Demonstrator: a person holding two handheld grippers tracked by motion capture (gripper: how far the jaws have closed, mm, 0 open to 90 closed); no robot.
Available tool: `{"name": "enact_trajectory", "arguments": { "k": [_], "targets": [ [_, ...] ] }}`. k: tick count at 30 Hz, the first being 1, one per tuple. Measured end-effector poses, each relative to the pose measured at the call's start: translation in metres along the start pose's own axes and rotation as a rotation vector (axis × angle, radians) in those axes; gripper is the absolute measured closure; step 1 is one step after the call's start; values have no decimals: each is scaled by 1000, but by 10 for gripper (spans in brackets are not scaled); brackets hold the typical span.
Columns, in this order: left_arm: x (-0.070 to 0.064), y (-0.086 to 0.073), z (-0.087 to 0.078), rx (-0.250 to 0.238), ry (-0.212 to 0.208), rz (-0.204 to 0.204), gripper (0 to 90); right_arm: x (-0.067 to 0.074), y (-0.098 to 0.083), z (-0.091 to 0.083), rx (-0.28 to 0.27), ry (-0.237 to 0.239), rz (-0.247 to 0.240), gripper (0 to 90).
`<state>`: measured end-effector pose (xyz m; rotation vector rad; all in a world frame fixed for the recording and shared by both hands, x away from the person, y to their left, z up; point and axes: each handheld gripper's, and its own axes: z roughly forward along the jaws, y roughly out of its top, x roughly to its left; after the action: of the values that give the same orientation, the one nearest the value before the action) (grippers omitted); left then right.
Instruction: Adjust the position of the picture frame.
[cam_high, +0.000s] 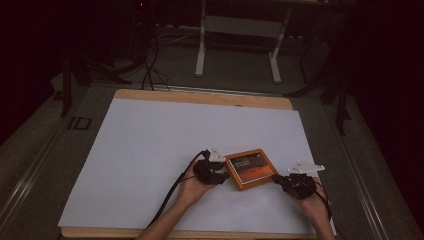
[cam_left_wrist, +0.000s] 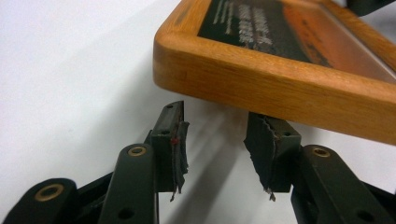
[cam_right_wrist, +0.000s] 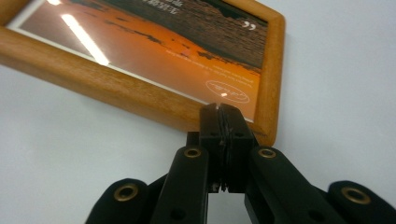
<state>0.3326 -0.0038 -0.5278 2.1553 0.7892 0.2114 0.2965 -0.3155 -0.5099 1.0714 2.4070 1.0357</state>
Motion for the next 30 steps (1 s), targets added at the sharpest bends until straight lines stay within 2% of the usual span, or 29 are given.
{"name": "enact_trajectory", "arguments": {
  "k": [3, 5, 12, 17, 20, 22, 25, 28, 29, 30],
  "targets": [
    [5, -1, 4, 17, 13, -14, 582, 1, 1, 1, -1, 4, -2, 885],
    [7, -3, 6, 10, -3, -30, 583, 1, 3, 2, -2, 5, -5, 885],
    [1, -5, 1, 7, -5, -15, 537, 2, 10, 3, -19, 6, -13, 885],
    [-6, -9, -7, -11, -17, 12, 528, -1, 15, 2, -28, -1, -11, 878],
    [-10, -10, -5, -6, -26, 36, 542, -3, 16, 3, -30, -8, -7, 874],
    [-11, -10, -1, -4, -30, 34, 557, -5, 17, 4, -34, -11, 2, 862],
    [-12, -10, 2, -3, -25, 28, 575, -7, 18, 5, -35, -15, 12, 838],
    [-12, -9, 6, -5, -18, 20, 596, -11, 18, 6, -31, -8, 20, 736],
    [-12, -9, 6, -5, -18, 20, 597, -11, 18, 6, -31, -8, 20, 736],
    [-12, -9, 7, -2, -19, 20, 595, -12, 17, 6, -21, 17, 23, 656]
  ]
}}
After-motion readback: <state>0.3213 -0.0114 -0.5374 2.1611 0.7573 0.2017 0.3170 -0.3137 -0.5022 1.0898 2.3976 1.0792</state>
